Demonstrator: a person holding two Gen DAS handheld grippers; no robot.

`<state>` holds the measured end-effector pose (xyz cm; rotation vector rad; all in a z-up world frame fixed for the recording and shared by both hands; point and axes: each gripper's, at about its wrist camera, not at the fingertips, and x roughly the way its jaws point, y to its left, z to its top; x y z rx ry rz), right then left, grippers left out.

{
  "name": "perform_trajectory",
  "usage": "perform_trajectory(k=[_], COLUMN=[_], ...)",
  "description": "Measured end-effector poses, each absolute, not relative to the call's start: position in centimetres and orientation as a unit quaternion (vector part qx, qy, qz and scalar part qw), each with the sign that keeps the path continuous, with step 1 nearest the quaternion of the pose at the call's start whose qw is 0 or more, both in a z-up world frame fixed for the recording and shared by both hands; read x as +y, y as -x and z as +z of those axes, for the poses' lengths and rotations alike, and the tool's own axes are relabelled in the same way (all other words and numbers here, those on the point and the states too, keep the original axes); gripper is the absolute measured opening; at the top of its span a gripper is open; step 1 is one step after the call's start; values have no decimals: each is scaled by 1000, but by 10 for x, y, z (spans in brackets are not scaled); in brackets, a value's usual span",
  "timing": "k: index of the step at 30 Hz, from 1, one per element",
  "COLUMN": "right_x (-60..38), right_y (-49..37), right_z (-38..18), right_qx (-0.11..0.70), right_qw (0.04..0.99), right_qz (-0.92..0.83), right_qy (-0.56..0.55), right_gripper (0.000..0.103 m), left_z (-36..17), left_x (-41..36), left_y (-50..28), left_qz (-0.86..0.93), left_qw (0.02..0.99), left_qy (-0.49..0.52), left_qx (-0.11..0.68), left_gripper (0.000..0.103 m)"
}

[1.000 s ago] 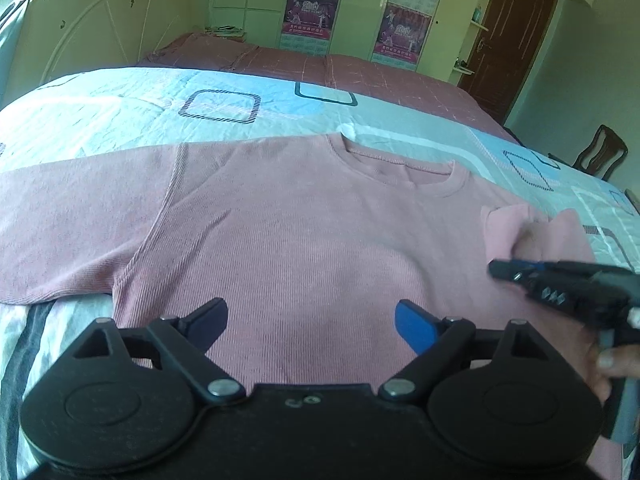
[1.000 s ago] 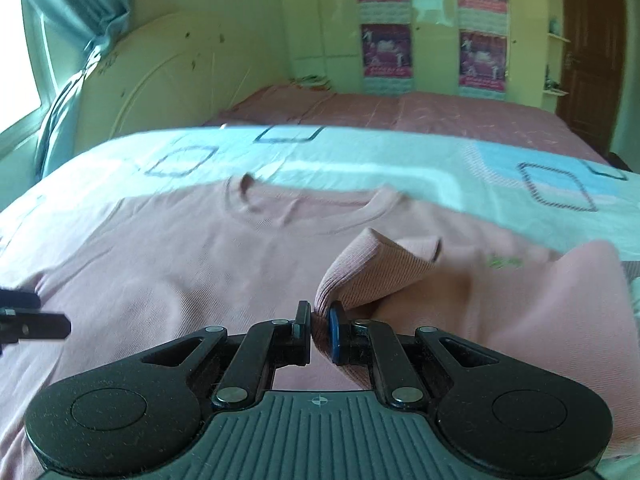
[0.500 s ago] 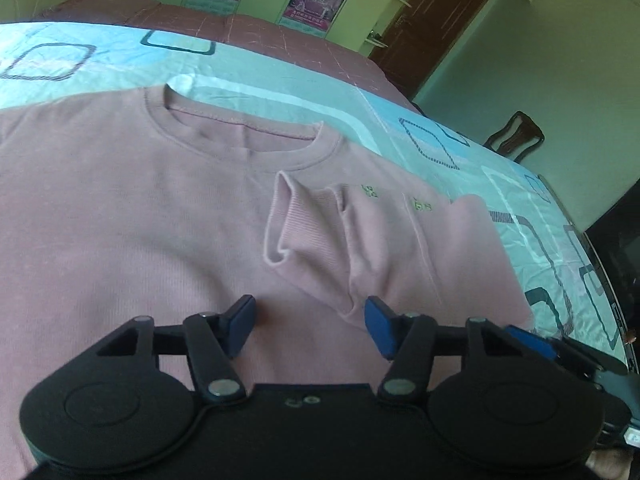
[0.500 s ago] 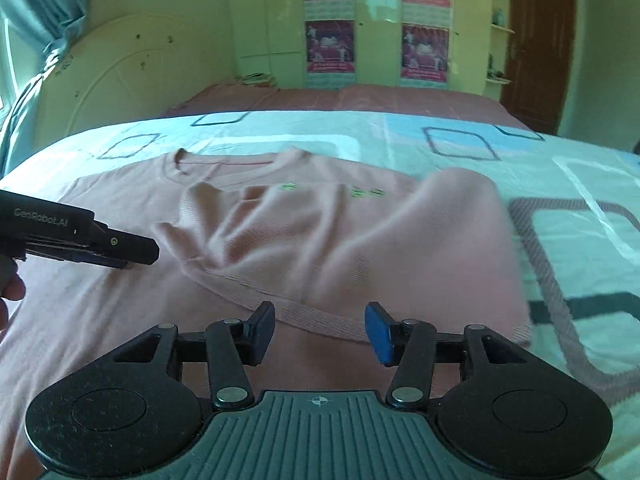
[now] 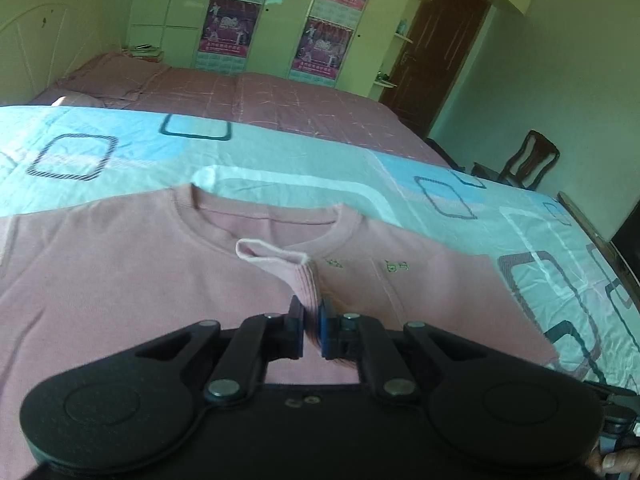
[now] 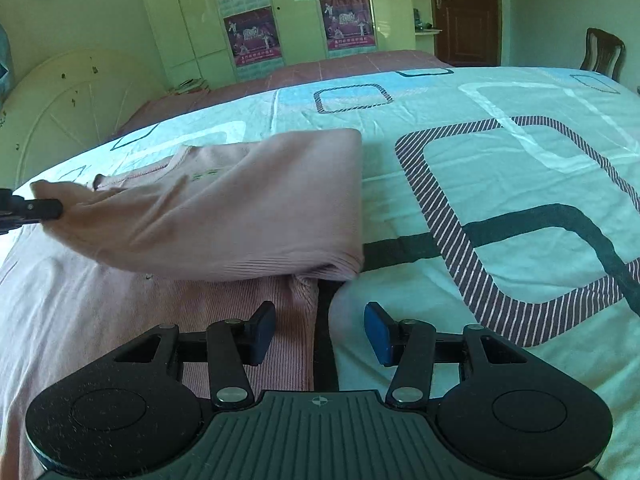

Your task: Fold small clothes

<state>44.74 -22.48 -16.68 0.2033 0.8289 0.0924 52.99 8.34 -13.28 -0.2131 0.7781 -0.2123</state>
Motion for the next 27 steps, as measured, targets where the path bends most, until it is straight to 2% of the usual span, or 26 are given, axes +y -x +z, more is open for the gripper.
perform_trajectory(k=[10,18,23,24,25,26,27], right_x=[-219,-219,-218,-219,-220,-221,-223], right_y=[-450,-456,-460,-459,-458,-456,-453], right_z=[-168,-170,-170,-169,-168,-164,-161], right_qx=[411,415,418,419,419,416,409], right_qw=[907,906,905,905,905,906,908], right_qz=[40,34,36,38,44,55,69], right_qy=[-81,-70,-62,-62,-63,-63,-63], right_gripper=[48,47,47,47,48,48,47], left_z=[-168,-161,-181,-180,-178,-175,-172], left_x=[119,135,142,144,146,149,151], left_y=[-522,-494,-492,-490,-488,-487,-486], left_qz=[-74,-42,-44,-47,-45,-40,-35], left_qw=[904,930,918,920,921,924,927], left_qy=[131,136,142,139,135,128,123], left_qx=[401,338,369,364,362,359,353], left_gripper=[6,6,7,13,27,34,57])
